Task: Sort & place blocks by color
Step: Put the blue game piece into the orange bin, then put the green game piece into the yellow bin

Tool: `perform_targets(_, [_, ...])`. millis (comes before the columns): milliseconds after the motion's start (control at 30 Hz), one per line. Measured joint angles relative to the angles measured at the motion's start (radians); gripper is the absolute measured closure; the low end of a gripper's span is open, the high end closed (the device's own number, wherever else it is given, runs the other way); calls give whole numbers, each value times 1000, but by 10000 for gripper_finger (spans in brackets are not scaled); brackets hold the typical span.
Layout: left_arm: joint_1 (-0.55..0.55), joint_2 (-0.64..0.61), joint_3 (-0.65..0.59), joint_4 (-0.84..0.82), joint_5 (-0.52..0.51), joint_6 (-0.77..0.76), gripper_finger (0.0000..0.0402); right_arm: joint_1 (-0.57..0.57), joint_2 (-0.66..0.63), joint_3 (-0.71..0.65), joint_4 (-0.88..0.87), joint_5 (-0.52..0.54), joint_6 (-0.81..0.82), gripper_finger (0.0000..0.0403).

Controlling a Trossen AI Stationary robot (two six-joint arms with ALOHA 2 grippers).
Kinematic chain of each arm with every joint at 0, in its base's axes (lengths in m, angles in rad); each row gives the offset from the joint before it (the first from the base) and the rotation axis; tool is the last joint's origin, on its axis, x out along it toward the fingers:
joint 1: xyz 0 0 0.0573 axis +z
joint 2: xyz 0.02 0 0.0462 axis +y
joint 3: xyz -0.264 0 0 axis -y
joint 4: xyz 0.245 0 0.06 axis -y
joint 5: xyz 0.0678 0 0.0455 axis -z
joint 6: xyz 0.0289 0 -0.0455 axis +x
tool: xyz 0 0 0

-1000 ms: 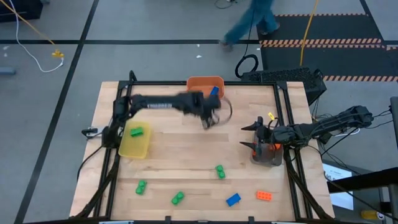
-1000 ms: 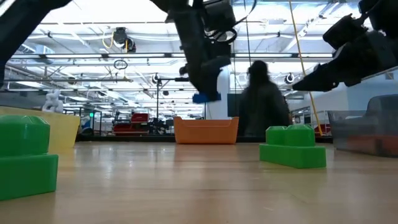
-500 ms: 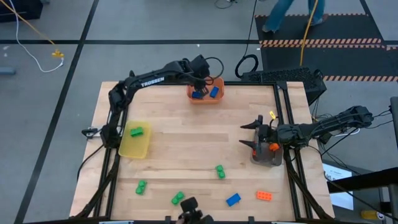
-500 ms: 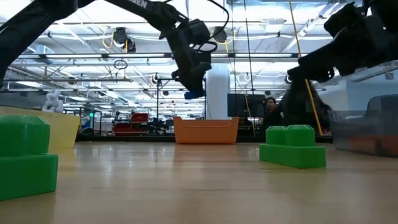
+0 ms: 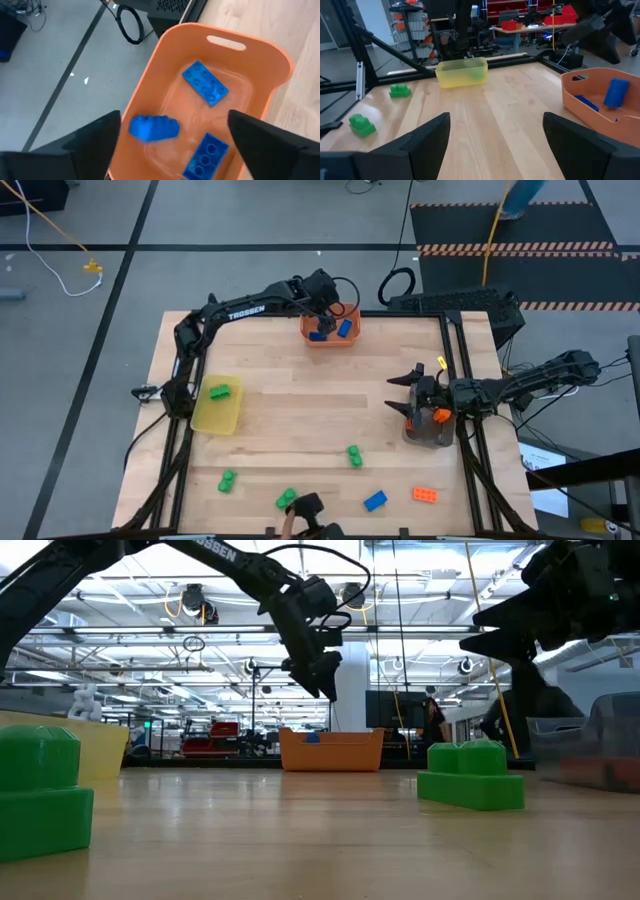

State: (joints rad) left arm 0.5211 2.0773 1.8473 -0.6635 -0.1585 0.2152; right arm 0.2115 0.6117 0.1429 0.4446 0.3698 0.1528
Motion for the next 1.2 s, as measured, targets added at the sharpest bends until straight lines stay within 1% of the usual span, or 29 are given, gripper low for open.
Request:
perform_targets(67, [-10, 0, 1, -22, 1, -12, 10, 0, 0, 0, 0, 0, 0, 92])
perform_targets(133, [-32, 0, 7, -68, 13, -18, 12, 0, 0, 0, 0, 0, 0, 92])
perform_targets(333, [-166, -1, 10, -193, 28, 46, 56, 0, 0, 0, -5, 0, -19, 92])
perform_targets(433, [-261, -5, 10, -253, 27, 106, 78, 0, 0, 0, -17, 0, -53, 92])
perform_targets(567, [-397, -6, 10, -287, 34, 150, 99, 0, -23, 0, -25, 0, -99, 92])
perform_targets(700, [-507, -6, 10, -253, 52, 166, 113, 0, -84, 0, -1, 0, -139, 92])
perform_targets(800, [-568, -6, 10, -202, 117, 153, 119, 0, -153, 0, 18, 6, -161, 92])
perform_targets(833, [-587, -6, 10, -182, 146, 149, 120, 0, -176, 0, 22, 24, -170, 92])
perform_targets(900, [-616, -6, 10, -149, 168, 143, 121, 0, -222, 0, 24, 51, -175, 92])
perform_targets(1033, [-659, -6, 10, -89, 174, 132, 122, 0, -291, 0, 22, 51, -168, 92])
perform_targets(1200, [-706, 0, -56, 39, 227, 144, 122, 0, -324, 0, 22, 49, -124, 92])
